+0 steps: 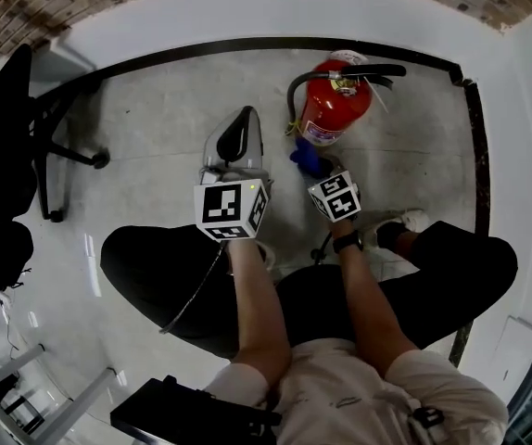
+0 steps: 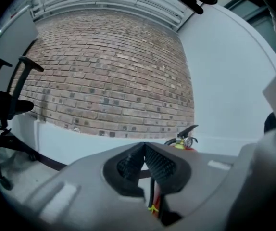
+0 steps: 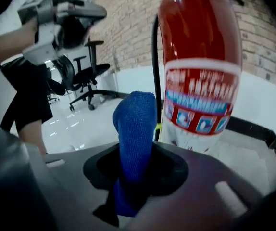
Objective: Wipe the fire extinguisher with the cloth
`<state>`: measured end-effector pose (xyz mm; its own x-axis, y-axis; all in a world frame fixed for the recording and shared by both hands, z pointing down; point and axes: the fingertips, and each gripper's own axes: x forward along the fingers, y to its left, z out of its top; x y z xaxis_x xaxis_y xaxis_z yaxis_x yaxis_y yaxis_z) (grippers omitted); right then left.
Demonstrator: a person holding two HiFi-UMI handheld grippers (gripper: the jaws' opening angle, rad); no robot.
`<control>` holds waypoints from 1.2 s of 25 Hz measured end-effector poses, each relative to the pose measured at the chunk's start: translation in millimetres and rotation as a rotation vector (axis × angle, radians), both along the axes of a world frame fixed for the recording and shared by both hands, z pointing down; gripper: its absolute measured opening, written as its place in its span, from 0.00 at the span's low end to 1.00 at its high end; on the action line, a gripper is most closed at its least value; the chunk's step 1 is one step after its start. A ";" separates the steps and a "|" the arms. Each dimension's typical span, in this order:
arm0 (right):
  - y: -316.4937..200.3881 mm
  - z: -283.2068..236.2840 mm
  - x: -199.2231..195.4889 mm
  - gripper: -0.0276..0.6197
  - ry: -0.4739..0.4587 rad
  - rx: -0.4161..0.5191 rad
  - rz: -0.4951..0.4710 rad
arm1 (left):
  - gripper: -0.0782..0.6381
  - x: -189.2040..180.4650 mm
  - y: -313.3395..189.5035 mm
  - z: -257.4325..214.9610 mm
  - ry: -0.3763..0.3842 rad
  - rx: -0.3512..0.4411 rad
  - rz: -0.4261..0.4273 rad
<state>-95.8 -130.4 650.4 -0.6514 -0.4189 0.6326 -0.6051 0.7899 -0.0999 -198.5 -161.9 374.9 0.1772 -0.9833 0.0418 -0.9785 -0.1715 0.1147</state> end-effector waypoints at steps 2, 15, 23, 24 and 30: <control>3.8 -46.6 2.7 0.22 -0.078 0.083 0.003 | 0.11 5.3 2.5 -0.9 0.004 0.003 0.009; -45.7 -235.0 22.9 0.22 -0.404 0.242 0.072 | 0.11 38.3 9.0 -10.7 0.024 0.028 0.061; -40.9 -179.0 11.3 0.21 -0.337 0.209 0.001 | 0.11 32.1 9.6 -5.6 0.028 0.016 0.052; -40.1 -157.3 12.0 0.21 -0.246 0.242 -0.021 | 0.11 32.3 9.4 -3.8 0.030 0.013 0.055; -37.2 -37.8 18.8 0.22 0.040 0.201 -0.100 | 0.11 29.3 5.9 7.6 0.038 -0.008 0.058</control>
